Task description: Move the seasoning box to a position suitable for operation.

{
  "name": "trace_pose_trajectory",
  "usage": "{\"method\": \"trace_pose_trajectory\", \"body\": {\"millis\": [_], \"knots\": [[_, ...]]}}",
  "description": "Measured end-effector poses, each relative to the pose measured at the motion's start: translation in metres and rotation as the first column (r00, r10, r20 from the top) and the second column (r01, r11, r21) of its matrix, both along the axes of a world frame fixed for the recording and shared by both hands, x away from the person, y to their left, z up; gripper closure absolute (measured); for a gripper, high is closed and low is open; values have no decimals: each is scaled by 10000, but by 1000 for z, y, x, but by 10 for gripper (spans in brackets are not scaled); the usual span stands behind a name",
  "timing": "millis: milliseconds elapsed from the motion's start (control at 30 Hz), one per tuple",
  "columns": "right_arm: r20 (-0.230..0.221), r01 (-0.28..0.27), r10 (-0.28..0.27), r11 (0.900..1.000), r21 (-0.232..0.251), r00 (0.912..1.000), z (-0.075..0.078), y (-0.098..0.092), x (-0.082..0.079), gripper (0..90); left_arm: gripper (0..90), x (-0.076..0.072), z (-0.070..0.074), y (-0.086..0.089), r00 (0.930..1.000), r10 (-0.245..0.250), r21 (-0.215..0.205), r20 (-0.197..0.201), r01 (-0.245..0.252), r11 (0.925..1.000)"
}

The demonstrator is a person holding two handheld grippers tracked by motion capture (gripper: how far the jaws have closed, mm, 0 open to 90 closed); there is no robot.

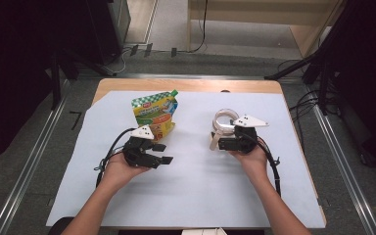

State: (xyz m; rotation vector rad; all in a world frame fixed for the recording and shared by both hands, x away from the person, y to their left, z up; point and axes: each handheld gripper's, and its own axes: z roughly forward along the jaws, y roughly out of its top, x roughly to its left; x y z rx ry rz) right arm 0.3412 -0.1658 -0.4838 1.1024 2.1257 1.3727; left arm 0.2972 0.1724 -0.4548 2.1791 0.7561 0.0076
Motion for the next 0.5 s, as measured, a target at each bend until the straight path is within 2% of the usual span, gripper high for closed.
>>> {"method": "trace_pose_trajectory", "body": {"millis": [167, 300, 500], "knots": [[-22, -341, 340, 9994, -9, 9994, 1, 8, -13, 120, 414, 1, 1, -2, 9999, -50, -31, -114, 50, 10000], [-62, -638, 637, 9979, -55, 9979, 1, 17, -20, 120, 416, -1, 3, -2, 9999, -114, -24, 59, 114, 9999], [-194, -1006, 1003, 9948, -127, 9948, -2, 30, -30, 120, 416, 1, 4, 0, 10000, -15, -48, 55, 16, 10000]]}}
